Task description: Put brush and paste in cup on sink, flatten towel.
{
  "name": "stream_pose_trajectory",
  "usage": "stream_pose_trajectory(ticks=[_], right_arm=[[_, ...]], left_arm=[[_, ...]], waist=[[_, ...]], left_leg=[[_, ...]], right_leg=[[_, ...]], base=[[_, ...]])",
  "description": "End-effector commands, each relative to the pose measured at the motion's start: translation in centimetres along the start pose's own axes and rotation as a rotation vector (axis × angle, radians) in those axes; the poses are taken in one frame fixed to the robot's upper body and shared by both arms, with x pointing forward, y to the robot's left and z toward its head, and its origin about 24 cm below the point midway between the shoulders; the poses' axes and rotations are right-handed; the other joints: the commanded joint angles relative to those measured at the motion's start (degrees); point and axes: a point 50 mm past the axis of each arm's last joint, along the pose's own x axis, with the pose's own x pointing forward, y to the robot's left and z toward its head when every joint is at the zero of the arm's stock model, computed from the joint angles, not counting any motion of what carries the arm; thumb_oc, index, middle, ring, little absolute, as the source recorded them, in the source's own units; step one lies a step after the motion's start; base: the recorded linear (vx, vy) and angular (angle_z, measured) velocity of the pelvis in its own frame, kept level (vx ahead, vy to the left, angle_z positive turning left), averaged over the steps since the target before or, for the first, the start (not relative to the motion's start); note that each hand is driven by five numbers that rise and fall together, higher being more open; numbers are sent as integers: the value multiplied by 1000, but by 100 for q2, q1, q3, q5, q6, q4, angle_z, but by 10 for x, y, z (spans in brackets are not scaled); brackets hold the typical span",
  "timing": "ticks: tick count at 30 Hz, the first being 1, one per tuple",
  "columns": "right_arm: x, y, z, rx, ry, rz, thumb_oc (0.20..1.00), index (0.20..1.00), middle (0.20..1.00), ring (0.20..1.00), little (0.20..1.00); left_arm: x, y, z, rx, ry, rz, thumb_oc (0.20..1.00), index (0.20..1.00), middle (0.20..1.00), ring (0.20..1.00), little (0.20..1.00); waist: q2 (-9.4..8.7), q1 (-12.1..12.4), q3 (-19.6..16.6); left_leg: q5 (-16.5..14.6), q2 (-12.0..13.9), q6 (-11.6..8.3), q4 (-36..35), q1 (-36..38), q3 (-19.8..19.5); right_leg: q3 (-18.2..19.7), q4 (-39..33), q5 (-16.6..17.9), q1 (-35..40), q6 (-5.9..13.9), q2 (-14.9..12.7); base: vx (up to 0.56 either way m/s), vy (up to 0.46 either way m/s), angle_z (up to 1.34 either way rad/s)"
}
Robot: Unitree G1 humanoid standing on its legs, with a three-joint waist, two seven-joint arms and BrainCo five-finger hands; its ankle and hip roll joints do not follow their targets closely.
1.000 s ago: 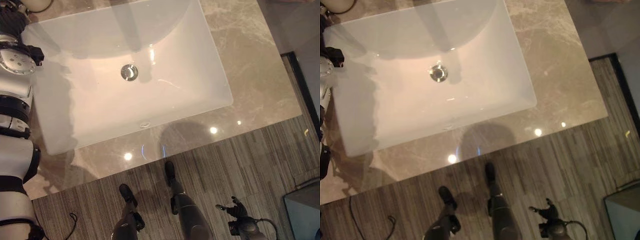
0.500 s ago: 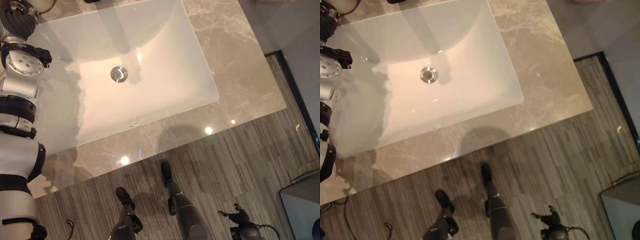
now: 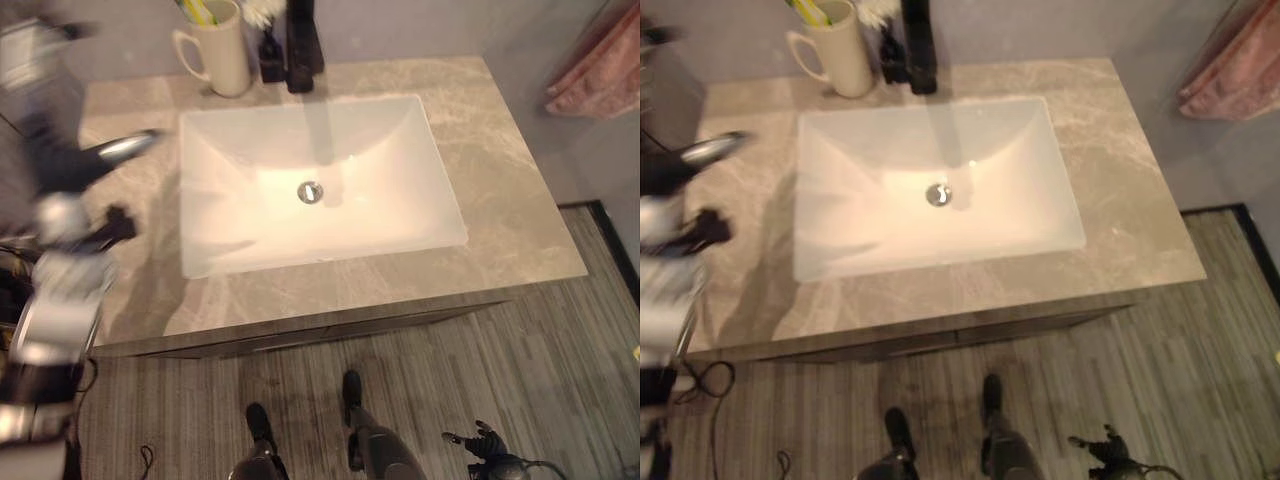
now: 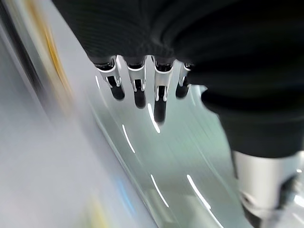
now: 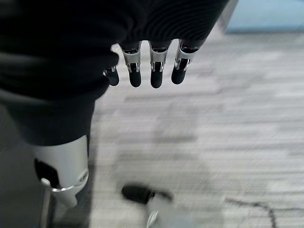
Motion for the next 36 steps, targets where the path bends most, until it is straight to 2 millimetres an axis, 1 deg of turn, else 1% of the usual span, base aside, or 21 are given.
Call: stream_pose_trajectory(ticks=[1,3,4,5,6,7,10,11,12,13,15,17,18,20,21,22,27,29,32,34,36], right_arm=[[2,-3,4,-29,-1,-20,1000,1000,1000,1000,1000],[3,-7,2,-29,14,-36,1000,1000,1000,1000,1000],[3,-8,2,-47,25,-37,1000,1000,1000,1000,1000],[3,-8,1,-48,26,-37,1000,1000,1000,1000,1000],[2,-7,-2,-71,47,-31,1000,1000,1000,1000,1000],[2,-7,-2,-70,47,-31,1000,1000,1000,1000,1000],[3,-14,-4,-83,89,-50,1000,1000,1000,1000,1000],[3,-14,-4,-82,89,-50,1000,1000,1000,1000,1000],[5,-17,1,-127,89,-55,1000,1000,1000,1000,1000],[5,-17,2,-125,88,-55,1000,1000,1000,1000,1000],[8,-19,14,-166,63,-59,1000,1000,1000,1000,1000],[9,-17,19,-175,48,-61,1000,1000,1000,1000,1000],[10,-7,29,-184,10,-46,1000,1000,1000,1000,1000],[9,9,44,-191,-58,-10,1000,1000,1000,1000,1000],[8,17,47,-212,-81,20,1000,1000,1000,1000,1000],[6,22,42,-261,-93,48,1000,1000,1000,1000,1000],[5,5,15,-189,15,-5,1000,1000,1000,1000,1000],[5,-2,8,-155,53,-31,1000,1000,1000,1000,1000],[4,-14,-5,-101,124,-87,1000,1000,1000,1000,1000],[3,-18,-9,-94,141,-102,1000,1000,1000,1000,1000],[3,-17,-12,-88,149,-103,1000,1000,1000,1000,1000]], left_arm=[[-6,9,-18,105,43,21,1000,1000,1000,1000,1000],[-28,25,-38,190,154,-1,1000,1000,1000,1000,1000],[-59,34,-58,186,326,-36,1000,1000,1000,1000,1000],[-59,35,-58,185,328,-37,1000,1000,1000,1000,1000],[-92,41,-82,212,529,-106,1000,1000,1000,1000,1000],[-92,41,-82,211,528,-106,1000,1000,1000,1000,1000],[-159,40,-122,228,909,-338,1000,1000,1000,1000,1000],[-159,39,-122,227,908,-338,1000,1000,1000,1000,1000],[-211,47,-142,314,1170,-496,1000,1000,1000,1000,1000],[-210,46,-143,312,1168,-496,1000,1000,1000,1000,1000],[-253,50,-151,441,1339,-718,1000,1000,1000,1000,1000],[-266,48,-153,520,1356,-810,1000,1000,1000,1000,1000],[-297,49,-151,672,1414,-1006,1000,1000,1000,1000,1000],[-311,48,-150,720,1480,-1036,1000,1000,1000,1000,1000],[-319,51,-148,728,1533,-1035,1000,1000,1000,1000,1000],[-326,50,-146,743,1552,-1079,1000,1000,1000,1000,1000],[-327,14,-141,752,1331,-1351,1000,1000,1000,1000,1000],[-327,8,-140,720,1334,-1332,1000,1000,1000,1000,1000],[-323,-4,-140,659,1328,-1291,1000,1000,1000,1000,1000],[-325,-2,-139,671,1316,-1313,1000,1000,1000,1000,1000],[-324,-2,-139,671,1310,-1314,1000,1000,1000,1000,1000]], waist=[[-187,-13,21],[-229,127,-13],[-289,265,-43],[-291,245,-49],[-318,336,-51],[-329,316,-62],[-342,331,-57],[-350,322,-60],[-325,255,-37],[-332,245,-45],[-294,97,12],[-294,28,37],[-309,-115,118],[-343,-249,245],[-324,-278,293],[-306,-257,296],[-339,-271,94],[-332,-215,54],[-305,-59,-49],[-336,19,-117],[-336,58,-106]], left_leg=[[-182,3,-111,69,212,-116],[-208,-77,-47,69,271,-222],[-228,-196,35,69,313,-337],[-224,-209,44,69,309,-353],[-254,-315,104,69,346,-499],[-217,-334,115,69,309,-519],[-263,-602,231,69,296,-802],[-239,-617,239,69,273,-813],[-266,-731,276,69,293,-853],[-243,-748,285,69,264,-865],[-270,-831,319,69,300,-851],[-261,-869,337,69,285,-822],[-309,-875,346,69,355,-675],[-260,-812,392,69,359,-501],[-219,-745,410,69,377,-410],[-176,-602,428,69,399,-179],[-212,-431,487,69,464,607],[-206,-403,506,69,457,771],[-96,-307,557,69,426,1274],[-63,-234,620,69,435,1916],[83,-113,527,69,422,2166]], right_leg=[[-258,3,39,171,579,-467],[-366,3,49,300,602,-530],[-468,3,112,404,627,-627],[-483,3,112,410,634,-642],[-607,3,166,570,680,-734],[-624,3,189,546,679,-754],[-953,3,443,791,795,-1035],[-962,3,457,776,796,-1050],[-1032,3,577,877,830,-1134],[-1043,3,589,857,832,-1150],[-1030,141,722,844,857,-1239],[-997,241,771,770,868,-1290],[-867,410,868,629,863,-1311],[-678,759,902,316,832,-1205],[-623,968,661,265,764,-1078],[-746,1307,62,365,567,-887],[-890,1737,-628,801,528,-770],[-914,1779,-680,838,528,-791],[-1476,1868,-697,1129,519,-924],[-2015,1818,-573,1435,593,-982],[-2057,1564,-612,1430,561,-895]], base=[[-76,96,36],[-109,126,30],[-106,130,22],[-141,185,17],[-90,99,47],[-130,144,51],[-130,170,51],[-91,199,71],[-77,148,69],[-99,231,52],[-76,199,16],[-79,176,19],[-75,140,12],[-171,176,-41],[-236,229,-66],[-131,150,-65],[-99,118,-106],[-53,29,-161],[-133,10,-107],[-185,-62,-163],[-93,-136,-218]])
